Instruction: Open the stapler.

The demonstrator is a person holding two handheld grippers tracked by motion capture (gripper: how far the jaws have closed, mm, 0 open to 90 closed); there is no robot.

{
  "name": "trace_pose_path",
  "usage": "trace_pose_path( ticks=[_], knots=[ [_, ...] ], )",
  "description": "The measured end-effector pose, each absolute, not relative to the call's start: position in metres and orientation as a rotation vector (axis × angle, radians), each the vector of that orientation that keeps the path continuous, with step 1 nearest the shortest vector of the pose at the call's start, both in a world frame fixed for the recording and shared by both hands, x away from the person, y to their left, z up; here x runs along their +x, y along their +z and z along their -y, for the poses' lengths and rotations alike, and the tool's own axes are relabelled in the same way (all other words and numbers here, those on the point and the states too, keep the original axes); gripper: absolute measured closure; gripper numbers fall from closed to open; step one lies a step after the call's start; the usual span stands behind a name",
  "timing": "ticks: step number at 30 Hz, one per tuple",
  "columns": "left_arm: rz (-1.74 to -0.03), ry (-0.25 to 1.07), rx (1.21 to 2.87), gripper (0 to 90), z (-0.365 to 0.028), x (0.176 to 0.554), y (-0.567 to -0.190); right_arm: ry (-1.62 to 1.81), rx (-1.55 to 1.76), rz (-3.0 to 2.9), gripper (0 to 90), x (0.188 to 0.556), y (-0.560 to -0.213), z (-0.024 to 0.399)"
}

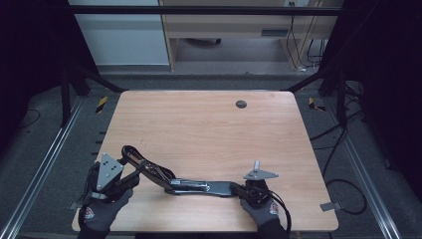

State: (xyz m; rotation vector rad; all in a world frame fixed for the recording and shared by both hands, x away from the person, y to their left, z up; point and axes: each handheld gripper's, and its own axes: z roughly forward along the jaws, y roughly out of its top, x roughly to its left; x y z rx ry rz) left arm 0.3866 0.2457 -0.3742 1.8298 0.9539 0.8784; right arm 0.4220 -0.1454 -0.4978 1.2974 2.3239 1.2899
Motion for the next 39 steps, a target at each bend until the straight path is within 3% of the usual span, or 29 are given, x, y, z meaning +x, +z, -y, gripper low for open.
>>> trace_pose_path(
  ticks=[39],
  knots=[
    [-1.016, 0.916, 1.864, 40.0, -0.263, 0.389, -0.386, 1.268, 1.275, -2.332, 90.0, 0.422, -0.497, 0.144]
  ],
)
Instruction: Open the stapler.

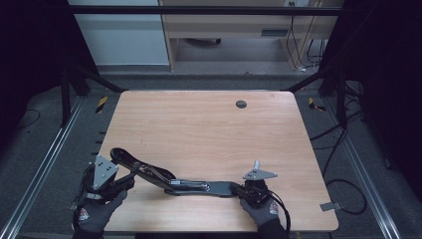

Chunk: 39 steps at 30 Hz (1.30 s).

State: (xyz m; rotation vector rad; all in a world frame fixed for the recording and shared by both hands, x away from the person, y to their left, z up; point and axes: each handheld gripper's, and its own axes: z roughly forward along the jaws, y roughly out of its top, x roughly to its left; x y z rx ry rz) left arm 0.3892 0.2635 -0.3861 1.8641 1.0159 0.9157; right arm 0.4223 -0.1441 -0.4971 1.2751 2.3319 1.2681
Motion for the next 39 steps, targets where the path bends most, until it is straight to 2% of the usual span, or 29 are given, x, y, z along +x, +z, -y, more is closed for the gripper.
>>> trace_pose_path(
  ticks=[21, 30, 39],
  knots=[
    [-1.011, 0.872, 1.915, 29.9, -0.268, 0.381, -0.390, 1.246, 1.272, -2.334, 90.0, 0.422, -0.496, 0.145],
    [-1.042, 0.865, 1.920, 28.9, -0.279, 0.375, -0.396, 1.249, 1.272, -2.334, 88.1, 0.422, -0.496, 0.146],
    [-1.062, 0.857, 1.937, 30.2, -0.282, 0.376, -0.406, 1.282, 1.254, -2.303, 82.0, 0.421, -0.492, 0.149]
  ],
)
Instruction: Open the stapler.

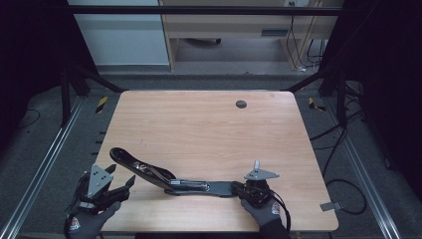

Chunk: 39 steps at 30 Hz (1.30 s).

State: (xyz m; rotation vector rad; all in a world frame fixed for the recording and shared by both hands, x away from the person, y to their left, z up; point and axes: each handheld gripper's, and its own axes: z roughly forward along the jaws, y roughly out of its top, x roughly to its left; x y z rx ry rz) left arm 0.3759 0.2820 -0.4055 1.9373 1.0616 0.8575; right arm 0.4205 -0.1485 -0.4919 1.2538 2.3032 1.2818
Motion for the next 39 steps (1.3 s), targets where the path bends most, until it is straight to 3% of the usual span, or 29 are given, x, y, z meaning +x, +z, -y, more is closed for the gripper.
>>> trace_pose_path(
  ticks=[16, 39],
  knots=[
    [-1.130, 0.885, 1.962, 38.8, -0.290, 0.385, -0.430, 1.300, 1.300, -2.173, 65.6, 0.418, -0.473, 0.174],
    [-1.204, 0.879, 1.924, 37.7, -0.299, 0.391, -0.457, 1.067, 1.446, -2.038, 63.9, 0.430, -0.457, 0.236]
  ],
)
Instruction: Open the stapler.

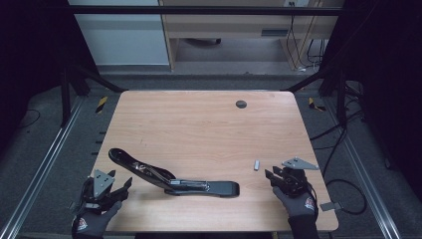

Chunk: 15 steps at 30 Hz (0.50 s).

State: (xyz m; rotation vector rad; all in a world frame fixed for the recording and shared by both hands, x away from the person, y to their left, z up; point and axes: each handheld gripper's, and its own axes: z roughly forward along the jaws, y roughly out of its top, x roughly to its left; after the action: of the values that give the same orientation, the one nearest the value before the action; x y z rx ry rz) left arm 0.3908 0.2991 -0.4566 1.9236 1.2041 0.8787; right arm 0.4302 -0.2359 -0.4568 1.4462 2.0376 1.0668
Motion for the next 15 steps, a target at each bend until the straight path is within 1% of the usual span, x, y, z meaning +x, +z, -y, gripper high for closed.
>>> trace_pose_path(
  ticks=[7, 15],
  knots=[
    [-1.224, 0.869, 1.917, 37.7, -0.301, 0.393, -0.459, 0.968, 1.499, -2.022, 65.3, 0.444, -0.457, 0.243],
    [-1.231, 0.862, 1.934, 37.1, -0.300, 0.396, -0.462, 0.926, 1.523, -2.053, 64.9, 0.462, -0.458, 0.224]
  ],
)
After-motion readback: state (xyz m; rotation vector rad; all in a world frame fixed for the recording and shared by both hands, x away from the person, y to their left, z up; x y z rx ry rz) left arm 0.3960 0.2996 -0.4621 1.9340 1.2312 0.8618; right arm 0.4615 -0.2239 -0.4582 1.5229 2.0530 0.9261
